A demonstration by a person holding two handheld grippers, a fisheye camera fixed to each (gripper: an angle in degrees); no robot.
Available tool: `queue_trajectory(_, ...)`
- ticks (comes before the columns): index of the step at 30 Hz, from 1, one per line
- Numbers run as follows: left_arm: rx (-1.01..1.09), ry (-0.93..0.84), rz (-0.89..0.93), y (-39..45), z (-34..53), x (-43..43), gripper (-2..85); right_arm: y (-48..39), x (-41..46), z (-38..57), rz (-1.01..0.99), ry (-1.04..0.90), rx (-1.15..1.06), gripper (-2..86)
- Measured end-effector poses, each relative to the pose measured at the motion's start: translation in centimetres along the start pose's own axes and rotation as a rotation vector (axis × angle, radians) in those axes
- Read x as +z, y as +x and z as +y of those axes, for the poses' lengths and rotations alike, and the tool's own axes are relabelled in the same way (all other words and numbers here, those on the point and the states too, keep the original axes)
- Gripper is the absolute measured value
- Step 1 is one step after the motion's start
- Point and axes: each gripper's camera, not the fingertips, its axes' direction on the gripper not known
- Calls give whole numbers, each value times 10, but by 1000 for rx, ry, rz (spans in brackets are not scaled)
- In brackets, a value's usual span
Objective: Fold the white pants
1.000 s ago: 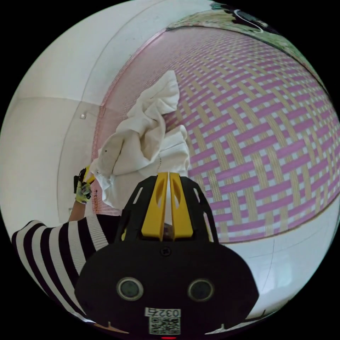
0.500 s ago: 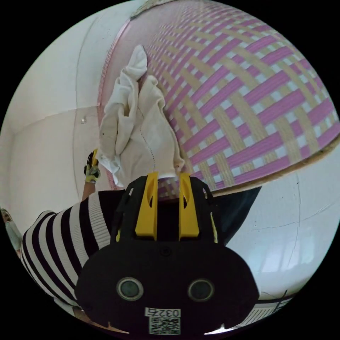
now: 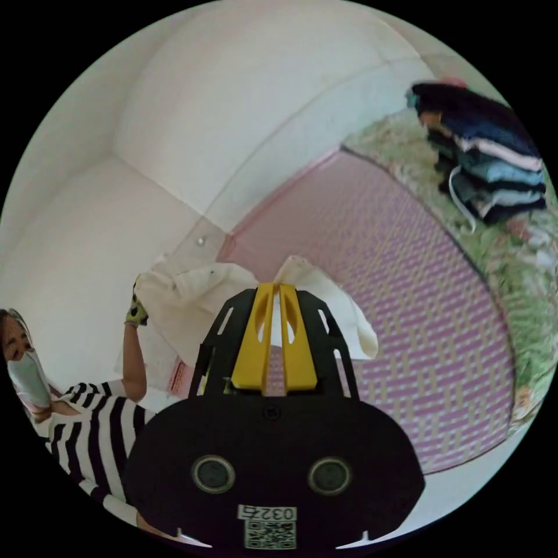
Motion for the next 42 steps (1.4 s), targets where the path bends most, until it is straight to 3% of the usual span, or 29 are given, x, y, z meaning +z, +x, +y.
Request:
queue_trajectory(3,143,89,52,49,7,-50,-10,-11,-68,-20,22,147,-43,-8)
queue_trajectory(7,172,186,-98,48,39,-147,-9,9,-108,-8,-12,178,-14,-8)
queue_trajectory(10,51,197,-216,0,68,-206,-8,48,-100,16,-187,145,74,-7)
queue_trajectory(12,-40,200,-309,-37,87,-239,-8,74,-78,36,-128,29,146,-7)
queue_trajectory(14,-220,165,-580,-97,110,-283,-8,128,-35,70,-10,-172,305,-6)
queue_trajectory(17,-452,202,-690,-164,146,-320,-9,185,1,118,45,-270,496,-5)
queue_trajectory(21,-430,254,-704,-183,164,-318,-7,195,6,142,168,-287,503,8)
queue_trajectory(26,-375,213,-755,-188,151,-286,2,205,1,154,43,-228,511,83)
queue_trajectory(33,-326,234,-825,-191,141,-242,-3,194,10,151,87,-225,500,8)
queue_trajectory(37,-229,229,-744,-173,141,-220,-8,164,-16,149,44,-212,397,-2)
queue_trajectory(39,-207,219,-782,-170,144,-215,-7,158,-25,157,70,-248,394,0)
queue_trajectory(42,-337,174,-1004,-192,151,-215,2,167,-26,175,111,-324,439,15)
